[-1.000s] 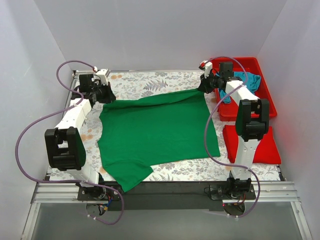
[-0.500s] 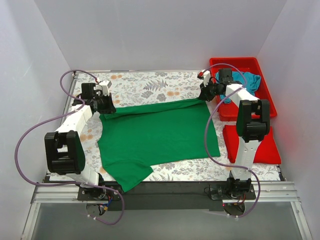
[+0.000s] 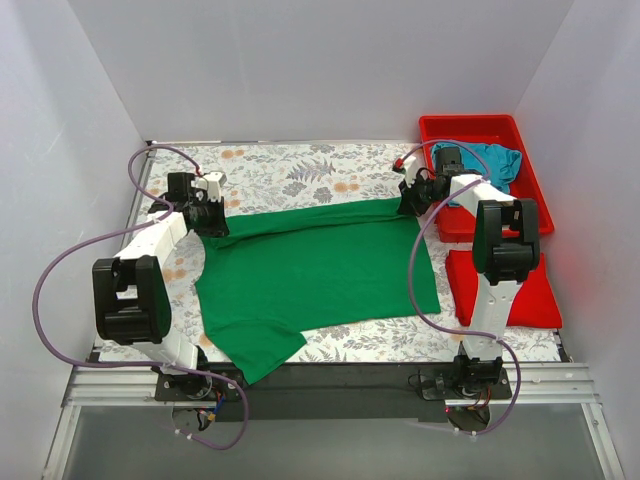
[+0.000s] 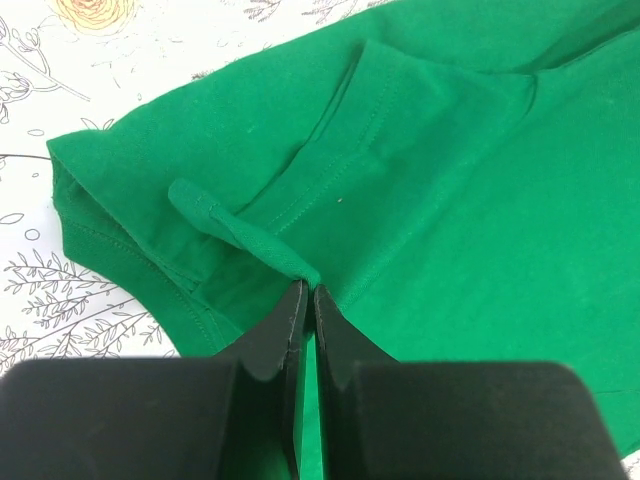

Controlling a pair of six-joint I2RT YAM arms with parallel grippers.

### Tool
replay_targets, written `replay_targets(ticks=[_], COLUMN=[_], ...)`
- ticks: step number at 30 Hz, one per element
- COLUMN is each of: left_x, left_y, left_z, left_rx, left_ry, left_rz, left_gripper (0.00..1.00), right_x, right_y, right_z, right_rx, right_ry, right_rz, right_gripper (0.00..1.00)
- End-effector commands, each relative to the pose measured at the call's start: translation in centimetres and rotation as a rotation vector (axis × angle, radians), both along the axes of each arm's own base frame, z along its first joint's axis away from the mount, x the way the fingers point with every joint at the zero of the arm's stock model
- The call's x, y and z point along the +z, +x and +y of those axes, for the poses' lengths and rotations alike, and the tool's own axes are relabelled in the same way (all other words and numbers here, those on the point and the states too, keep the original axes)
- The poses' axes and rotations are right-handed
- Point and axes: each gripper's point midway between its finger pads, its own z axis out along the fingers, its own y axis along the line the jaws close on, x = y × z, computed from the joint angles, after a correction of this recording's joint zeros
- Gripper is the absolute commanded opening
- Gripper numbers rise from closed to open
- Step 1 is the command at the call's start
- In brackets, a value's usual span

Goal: Fold and stack the t-shirts
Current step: Fold the tshirt

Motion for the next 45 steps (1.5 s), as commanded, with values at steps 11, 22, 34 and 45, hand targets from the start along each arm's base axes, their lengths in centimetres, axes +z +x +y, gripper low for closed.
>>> replay_targets(ticks=[11, 22, 34, 45], left_x=[3.8, -0.4, 0.2, 0.0], left_y=[1.6, -2.0, -2.5, 1.3], left_z=[1.1, 1.2, -0.2, 0.5], left_rx=[-0.014, -0.056, -0.139, -0.021], left_ry=[0.061, 0.088, -0.039, -0.101], left_rz=[-0.079, 0.036, 0.094, 0.140], left_gripper=[0.00, 0.00, 0.36, 0.46], right_x=[5.5, 1.0, 3.3, 4.7], right_y=[0.9, -1.9, -3.4, -1.3], right_z=[-0.7, -1.3, -1.5, 0.8], right_rx=[0.024, 0.067, 0.090, 0.084], right_ry=[-0.019, -0.055, -0.072, -0.034], right_rz=[-0.112, -0.011, 0.009, 0.022], right_gripper=[0.01, 0.01, 0.49, 0.48])
